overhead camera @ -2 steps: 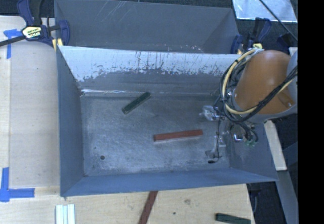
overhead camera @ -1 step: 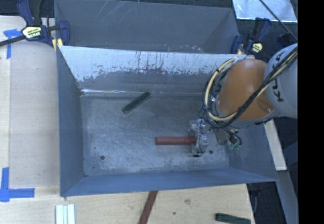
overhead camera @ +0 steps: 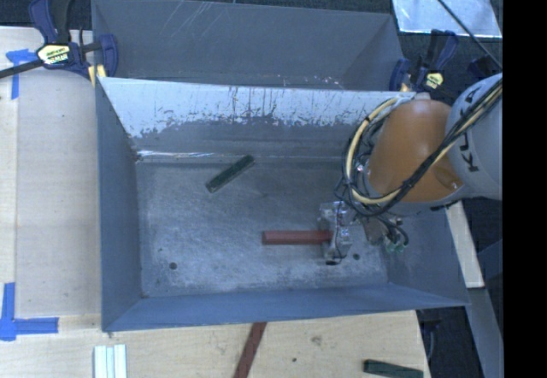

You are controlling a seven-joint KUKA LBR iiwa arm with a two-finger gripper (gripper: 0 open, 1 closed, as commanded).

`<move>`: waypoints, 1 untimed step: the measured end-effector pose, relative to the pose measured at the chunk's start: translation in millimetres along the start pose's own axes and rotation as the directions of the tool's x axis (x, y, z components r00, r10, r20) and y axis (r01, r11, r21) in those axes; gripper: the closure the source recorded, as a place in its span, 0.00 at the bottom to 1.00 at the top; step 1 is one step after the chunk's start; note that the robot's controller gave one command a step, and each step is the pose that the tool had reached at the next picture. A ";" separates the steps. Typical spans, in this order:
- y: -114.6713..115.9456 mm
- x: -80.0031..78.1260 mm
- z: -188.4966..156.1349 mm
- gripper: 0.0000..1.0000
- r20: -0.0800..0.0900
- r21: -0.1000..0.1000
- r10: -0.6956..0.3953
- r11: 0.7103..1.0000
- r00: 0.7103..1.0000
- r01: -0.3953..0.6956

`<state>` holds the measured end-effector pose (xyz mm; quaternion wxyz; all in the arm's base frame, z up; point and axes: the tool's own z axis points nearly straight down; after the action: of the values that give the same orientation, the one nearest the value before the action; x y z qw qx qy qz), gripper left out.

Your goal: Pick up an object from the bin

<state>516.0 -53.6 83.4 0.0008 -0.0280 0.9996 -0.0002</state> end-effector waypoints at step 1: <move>6.6 -3.5 -45.3 1.00 -0.007 -0.001 -0.006 1.000 1.000 0.006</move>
Offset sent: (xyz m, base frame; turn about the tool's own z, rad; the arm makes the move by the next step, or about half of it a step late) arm 0.0114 -0.0120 0.0415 0.0239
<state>519.0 -46.8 128.8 -0.0028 -0.0312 0.9995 0.0000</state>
